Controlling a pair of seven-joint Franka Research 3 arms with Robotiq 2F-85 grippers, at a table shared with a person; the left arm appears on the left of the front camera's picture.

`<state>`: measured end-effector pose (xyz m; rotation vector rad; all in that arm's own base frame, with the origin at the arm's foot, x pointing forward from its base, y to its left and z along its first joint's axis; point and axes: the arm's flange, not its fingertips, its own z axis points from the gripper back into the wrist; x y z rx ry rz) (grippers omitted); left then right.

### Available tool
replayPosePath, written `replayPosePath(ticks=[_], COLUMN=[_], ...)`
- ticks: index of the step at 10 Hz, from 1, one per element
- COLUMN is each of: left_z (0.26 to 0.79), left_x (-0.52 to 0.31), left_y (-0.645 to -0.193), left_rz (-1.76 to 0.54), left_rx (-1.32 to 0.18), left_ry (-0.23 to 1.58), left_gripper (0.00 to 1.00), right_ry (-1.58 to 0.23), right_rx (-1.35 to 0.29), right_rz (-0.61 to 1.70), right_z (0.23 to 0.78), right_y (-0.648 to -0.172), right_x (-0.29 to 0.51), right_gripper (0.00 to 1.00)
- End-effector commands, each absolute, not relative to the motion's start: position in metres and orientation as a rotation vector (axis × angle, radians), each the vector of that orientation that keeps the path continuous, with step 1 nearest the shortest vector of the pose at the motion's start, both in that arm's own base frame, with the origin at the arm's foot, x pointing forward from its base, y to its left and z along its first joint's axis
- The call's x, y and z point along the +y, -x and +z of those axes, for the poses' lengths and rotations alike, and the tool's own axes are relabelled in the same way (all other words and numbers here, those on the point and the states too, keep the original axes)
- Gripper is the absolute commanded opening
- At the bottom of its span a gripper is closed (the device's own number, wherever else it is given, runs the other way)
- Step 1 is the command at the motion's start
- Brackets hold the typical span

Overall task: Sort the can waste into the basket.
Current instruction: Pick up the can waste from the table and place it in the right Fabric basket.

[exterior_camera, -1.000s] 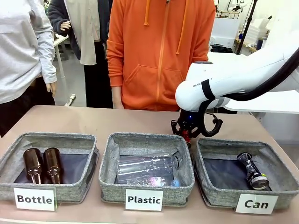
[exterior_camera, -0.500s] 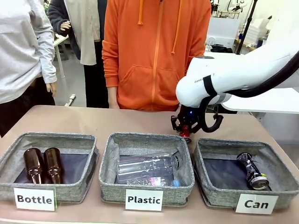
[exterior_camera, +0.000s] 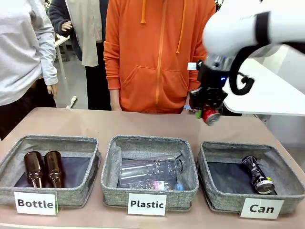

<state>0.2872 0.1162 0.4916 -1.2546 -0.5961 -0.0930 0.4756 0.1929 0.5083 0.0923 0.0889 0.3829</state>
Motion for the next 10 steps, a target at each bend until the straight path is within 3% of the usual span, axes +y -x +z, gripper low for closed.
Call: replayPosePath(ticks=[1,3,6,10], left_z=[0.495,0.495,0.495,0.495], left_x=[0.116,0.116,0.116,0.116], left_y=[-0.286,-0.286,-0.286,-0.286], left_rz=[-0.083,-0.083,-0.083,-0.083], left_rx=[-0.599,-0.599,-0.599,-0.599], left_ry=[1.273,1.273,1.273,1.273], left_gripper=[1.0,1.0,1.0,1.0], right_ry=[0.103,0.128,-0.006,-0.066], right_rx=[0.307,0.333,0.199,0.124], right_rz=[0.803,0.9,1.181,1.244], right_z=[0.507,0.504,0.492,0.491], right_y=[-0.449,-0.427,-0.407,-0.398], right_x=[0.158,0.138,0.104,0.097], right_gripper=[0.0,0.0,0.0,0.0])
